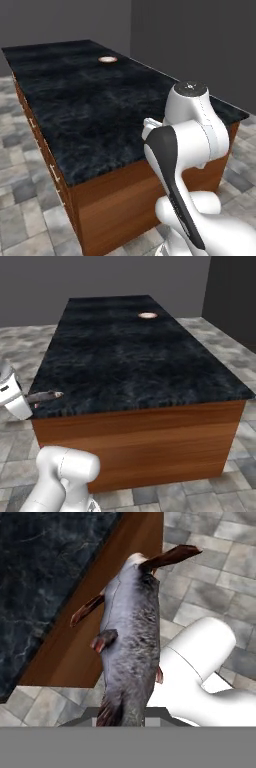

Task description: Take the fish from the fridge and place it on the digital scale on the counter by the fridge. Wait a few seconds for a reading, then move it to the plate on the dining counter.

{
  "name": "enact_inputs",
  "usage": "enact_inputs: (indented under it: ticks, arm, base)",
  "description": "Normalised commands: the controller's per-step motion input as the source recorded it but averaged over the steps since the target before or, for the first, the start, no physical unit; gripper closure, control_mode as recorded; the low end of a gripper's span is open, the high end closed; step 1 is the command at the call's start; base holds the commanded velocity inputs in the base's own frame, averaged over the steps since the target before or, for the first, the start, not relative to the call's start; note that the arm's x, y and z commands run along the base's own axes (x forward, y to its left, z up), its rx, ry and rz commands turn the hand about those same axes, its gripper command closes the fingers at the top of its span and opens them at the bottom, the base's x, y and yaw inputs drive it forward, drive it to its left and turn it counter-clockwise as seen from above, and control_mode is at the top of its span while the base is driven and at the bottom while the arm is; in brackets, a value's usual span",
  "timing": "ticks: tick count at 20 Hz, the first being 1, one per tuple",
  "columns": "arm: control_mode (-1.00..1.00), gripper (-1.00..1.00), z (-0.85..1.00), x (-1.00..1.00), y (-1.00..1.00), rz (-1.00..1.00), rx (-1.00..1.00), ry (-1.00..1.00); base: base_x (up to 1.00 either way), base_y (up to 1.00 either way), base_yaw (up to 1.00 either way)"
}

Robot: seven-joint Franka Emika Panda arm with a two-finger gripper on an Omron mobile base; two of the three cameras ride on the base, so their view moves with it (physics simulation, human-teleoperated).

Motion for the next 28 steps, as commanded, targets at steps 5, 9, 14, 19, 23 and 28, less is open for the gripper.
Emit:
enact_inputs:
  ticks: [5,9,14,19,23,28]
  arm:
    - [1.0,1.0,0.0,0.0,0.0,0.0,0.0,0.0]
    - [1.0,1.0,0.0,0.0,0.0,0.0,0.0,0.0]
    - [1.0,1.0,0.0,0.0,0.0,0.0,0.0,0.0]
    - [1.0,1.0,0.0,0.0,0.0,0.0,0.0,0.0]
    - [1.0,1.0,0.0,0.0,0.0,0.0,0.0,0.0]
    - [1.0,1.0,0.0,0.0,0.0,0.0,0.0,0.0]
  base:
    - [0.0,-1.0,0.0]
    - [0.02,-1.0,0.0]
    - [0.03,-1.0,0.0]
    - [0.07,-1.0,0.0]
    - [0.09,-1.0,0.0]
    - [0.18,-1.0,0.0]
